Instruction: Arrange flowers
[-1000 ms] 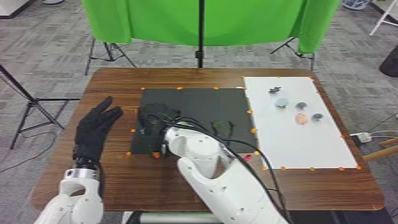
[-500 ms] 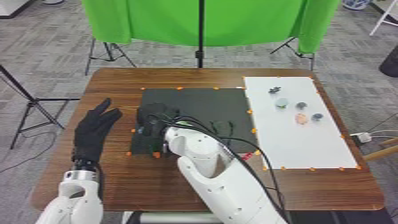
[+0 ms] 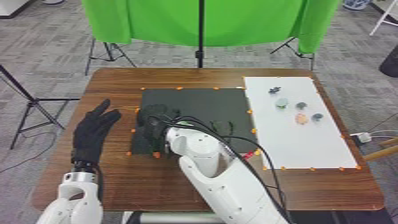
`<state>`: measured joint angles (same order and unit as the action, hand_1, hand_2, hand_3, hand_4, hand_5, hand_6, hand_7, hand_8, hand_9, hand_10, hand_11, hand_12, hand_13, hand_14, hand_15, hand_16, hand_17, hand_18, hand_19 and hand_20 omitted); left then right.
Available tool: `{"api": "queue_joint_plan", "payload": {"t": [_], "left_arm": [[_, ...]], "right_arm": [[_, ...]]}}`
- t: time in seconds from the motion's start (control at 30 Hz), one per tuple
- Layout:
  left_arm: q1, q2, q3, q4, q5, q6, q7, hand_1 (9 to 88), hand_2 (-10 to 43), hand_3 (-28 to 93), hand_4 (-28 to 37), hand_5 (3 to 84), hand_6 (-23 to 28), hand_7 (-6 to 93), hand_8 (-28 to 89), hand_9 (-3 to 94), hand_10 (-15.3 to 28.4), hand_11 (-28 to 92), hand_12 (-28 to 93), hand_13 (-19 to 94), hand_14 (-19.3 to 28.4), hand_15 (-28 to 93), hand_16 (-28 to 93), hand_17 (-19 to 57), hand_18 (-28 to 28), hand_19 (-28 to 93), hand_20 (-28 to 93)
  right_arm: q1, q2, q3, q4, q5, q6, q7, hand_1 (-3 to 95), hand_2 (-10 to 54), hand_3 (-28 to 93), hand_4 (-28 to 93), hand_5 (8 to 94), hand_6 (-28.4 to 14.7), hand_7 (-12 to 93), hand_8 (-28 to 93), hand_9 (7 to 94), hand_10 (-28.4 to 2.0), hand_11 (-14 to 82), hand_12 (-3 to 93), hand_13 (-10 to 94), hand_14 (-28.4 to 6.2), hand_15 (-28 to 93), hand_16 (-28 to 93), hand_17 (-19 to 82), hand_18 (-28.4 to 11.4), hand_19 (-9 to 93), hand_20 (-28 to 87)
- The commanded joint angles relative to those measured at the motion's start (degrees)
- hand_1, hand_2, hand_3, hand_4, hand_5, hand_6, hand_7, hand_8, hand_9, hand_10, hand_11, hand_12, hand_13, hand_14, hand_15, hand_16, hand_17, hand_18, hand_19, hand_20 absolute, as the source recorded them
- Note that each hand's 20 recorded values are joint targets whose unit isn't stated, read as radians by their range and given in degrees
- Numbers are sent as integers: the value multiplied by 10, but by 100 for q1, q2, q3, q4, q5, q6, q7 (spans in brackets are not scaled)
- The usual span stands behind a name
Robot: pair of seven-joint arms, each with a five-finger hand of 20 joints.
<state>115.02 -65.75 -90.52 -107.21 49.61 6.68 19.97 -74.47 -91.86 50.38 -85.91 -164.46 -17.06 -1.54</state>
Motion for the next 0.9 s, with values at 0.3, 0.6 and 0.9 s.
{"api": "queue_joint_plan", "payload": {"t": [0.3, 0.6, 0.9], "left_arm": [[294, -154, -160, -136, 49, 60, 40, 174, 0, 708, -279, 448, 34, 63, -52, 471, 136, 143, 131, 379, 164, 111, 33, 91, 109, 26, 221], [543, -244, -339, -258, 78, 53, 27, 174, -2, 706, -277, 449, 34, 64, -52, 471, 135, 144, 132, 379, 163, 110, 33, 91, 110, 27, 221], [558, -335, -332, -271, 109, 28, 27, 176, -4, 705, -276, 449, 34, 63, -51, 471, 135, 144, 132, 379, 163, 111, 33, 91, 110, 28, 221]], "right_arm": [[775, 1010, 143, -1061, 1736, 813, 821, 454, -95, 602, -154, 619, 31, 142, -96, 830, -109, 178, 204, 937, 0, 592, 320, 676, -93, 932, 590], [-358, 1550, 2370, -2352, 2524, 1079, 1849, 450, -95, 605, -152, 660, 27, 142, -89, 834, -107, 192, 208, 920, -14, 585, 338, 650, -102, 932, 607], [-1593, 1451, 3644, -2528, 1934, 1261, 2354, 447, -95, 595, -145, 673, 26, 147, -62, 834, -113, 212, 224, 915, -17, 589, 338, 649, -104, 932, 608]]}}
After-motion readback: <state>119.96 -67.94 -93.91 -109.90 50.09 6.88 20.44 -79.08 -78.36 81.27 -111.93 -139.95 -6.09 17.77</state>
